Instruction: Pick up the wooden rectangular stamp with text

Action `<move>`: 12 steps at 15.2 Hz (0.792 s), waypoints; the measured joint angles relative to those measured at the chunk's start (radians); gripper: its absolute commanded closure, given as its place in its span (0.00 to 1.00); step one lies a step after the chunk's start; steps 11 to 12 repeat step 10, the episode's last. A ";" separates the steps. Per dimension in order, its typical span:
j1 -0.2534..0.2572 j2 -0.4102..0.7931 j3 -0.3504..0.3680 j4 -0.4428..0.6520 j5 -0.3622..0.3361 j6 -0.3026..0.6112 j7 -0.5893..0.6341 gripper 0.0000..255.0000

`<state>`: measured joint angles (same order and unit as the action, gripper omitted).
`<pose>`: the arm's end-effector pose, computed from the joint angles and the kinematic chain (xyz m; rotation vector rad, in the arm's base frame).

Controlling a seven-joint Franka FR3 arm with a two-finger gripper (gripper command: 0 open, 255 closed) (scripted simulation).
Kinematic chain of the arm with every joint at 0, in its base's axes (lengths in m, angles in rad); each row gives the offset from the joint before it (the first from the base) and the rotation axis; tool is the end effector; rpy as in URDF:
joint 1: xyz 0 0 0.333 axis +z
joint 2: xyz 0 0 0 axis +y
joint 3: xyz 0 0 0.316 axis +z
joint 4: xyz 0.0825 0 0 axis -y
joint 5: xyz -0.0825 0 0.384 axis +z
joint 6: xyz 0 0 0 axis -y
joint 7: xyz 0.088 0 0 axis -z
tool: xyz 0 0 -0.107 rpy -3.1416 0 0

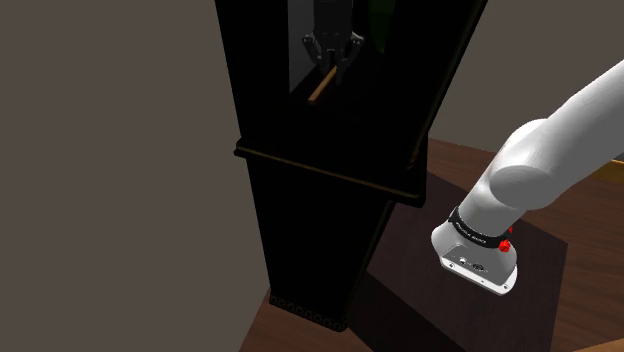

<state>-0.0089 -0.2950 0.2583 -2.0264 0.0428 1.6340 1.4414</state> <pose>0.4406 0.1290 0.5592 2.4993 -1.7313 -0.0721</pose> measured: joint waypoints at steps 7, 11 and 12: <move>0.042 0.000 -0.034 0.014 0.031 -0.067 0.031 1.00; 0.052 0.000 -0.041 0.018 0.046 -0.086 0.036 1.00; 0.052 0.000 -0.041 0.018 0.046 -0.086 0.036 1.00</move>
